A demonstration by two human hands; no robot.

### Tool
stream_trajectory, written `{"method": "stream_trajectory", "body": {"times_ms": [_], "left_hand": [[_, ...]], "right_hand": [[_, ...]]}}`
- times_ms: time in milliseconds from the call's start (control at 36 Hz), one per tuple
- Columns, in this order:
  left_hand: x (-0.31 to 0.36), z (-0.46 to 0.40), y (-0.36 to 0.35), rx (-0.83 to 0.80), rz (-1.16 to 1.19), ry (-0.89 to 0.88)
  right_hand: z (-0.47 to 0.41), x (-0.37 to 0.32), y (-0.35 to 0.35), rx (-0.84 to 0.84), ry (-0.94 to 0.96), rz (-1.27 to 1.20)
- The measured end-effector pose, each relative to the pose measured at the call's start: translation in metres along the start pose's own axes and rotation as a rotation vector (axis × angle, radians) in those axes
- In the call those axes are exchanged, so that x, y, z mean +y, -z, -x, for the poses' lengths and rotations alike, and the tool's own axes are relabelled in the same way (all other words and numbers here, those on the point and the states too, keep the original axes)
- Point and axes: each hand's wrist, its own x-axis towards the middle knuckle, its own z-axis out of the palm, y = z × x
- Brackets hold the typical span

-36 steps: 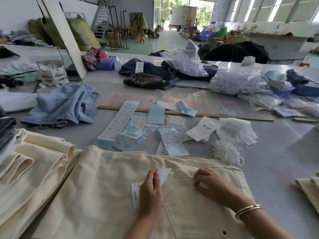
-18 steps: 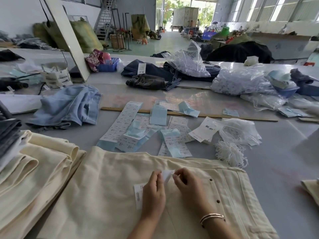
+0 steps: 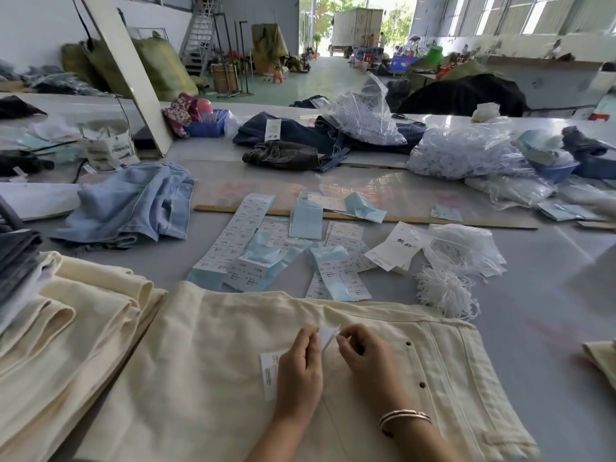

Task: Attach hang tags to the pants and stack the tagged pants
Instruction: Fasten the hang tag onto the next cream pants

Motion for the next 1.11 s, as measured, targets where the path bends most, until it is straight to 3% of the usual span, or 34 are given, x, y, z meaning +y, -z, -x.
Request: {"method": "stream_trajectory", "body": {"times_ms": [167,278,500,750,833,917,1000,1111], "left_hand": [[0.005,0.002,0.002,-0.048,0.025,0.004],[0.009,0.002,0.006,-0.105,0.142,0.111],[0.011,-0.005,0.008,-0.181,0.006,0.142],[0.011,-0.003,0.005,-0.111,-0.077,0.079],[0.017,-0.015,0.006,-0.150,-0.095,0.195],[0.030,-0.034,0.011,-0.293,-0.130,0.342],[0.048,-0.049,0.011,-0.459,-0.397,0.129],[0.069,-0.057,0.003,-0.524,-0.345,-0.006]], "right_hand": [[0.001,0.006,-0.001,0.004,0.004,0.018],[0.002,0.006,-0.002,0.018,0.035,0.031],[0.004,0.013,-0.005,-0.025,0.068,0.144],[0.006,0.007,-0.002,0.010,0.069,0.074],[0.009,0.004,0.003,0.063,0.084,0.061],[0.008,0.002,0.012,0.106,0.079,0.017],[0.006,-0.007,0.022,0.101,0.037,-0.082],[0.004,-0.019,0.033,0.024,0.004,-0.241]]}}
